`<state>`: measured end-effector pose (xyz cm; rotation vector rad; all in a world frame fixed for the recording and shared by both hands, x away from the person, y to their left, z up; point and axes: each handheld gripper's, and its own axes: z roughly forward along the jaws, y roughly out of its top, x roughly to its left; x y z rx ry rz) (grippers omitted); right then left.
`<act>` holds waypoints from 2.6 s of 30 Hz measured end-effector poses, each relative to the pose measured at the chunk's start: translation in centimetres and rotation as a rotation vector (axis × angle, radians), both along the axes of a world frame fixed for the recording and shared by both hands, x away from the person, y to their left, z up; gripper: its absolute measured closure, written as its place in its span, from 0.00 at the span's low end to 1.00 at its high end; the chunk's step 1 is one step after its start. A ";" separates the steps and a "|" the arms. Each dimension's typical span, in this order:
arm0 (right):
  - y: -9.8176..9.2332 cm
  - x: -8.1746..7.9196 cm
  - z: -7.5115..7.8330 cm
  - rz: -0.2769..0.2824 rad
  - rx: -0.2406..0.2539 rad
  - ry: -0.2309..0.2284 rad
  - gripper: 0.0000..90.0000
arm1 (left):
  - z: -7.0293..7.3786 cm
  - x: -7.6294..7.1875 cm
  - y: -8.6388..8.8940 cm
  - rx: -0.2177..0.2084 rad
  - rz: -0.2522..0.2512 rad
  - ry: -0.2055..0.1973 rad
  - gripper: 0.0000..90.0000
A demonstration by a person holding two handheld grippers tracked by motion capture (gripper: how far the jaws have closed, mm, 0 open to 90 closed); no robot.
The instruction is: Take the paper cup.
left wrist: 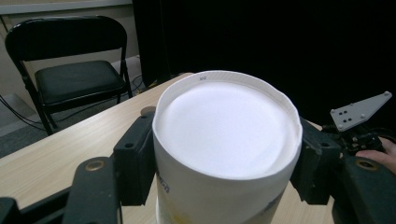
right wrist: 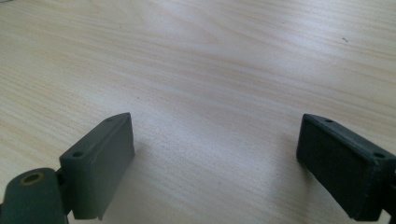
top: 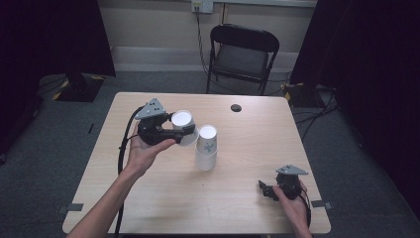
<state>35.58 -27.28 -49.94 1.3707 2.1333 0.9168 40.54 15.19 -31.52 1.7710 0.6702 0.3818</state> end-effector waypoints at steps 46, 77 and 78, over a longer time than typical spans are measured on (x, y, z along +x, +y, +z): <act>8.6 -3.7 6.1 0.342 0.132 -0.155 0.35 | -5.7 -5.3 5.0 -0.060 0.021 0.158 0.39; 21.6 -1.1 8.4 0.624 0.215 -0.232 0.61 | -5.5 -6.3 4.4 -0.206 -0.077 0.252 0.39; 21.7 -1.2 8.3 0.625 0.212 -0.237 0.62 | -5.5 -6.3 4.3 -0.204 -0.081 0.255 0.39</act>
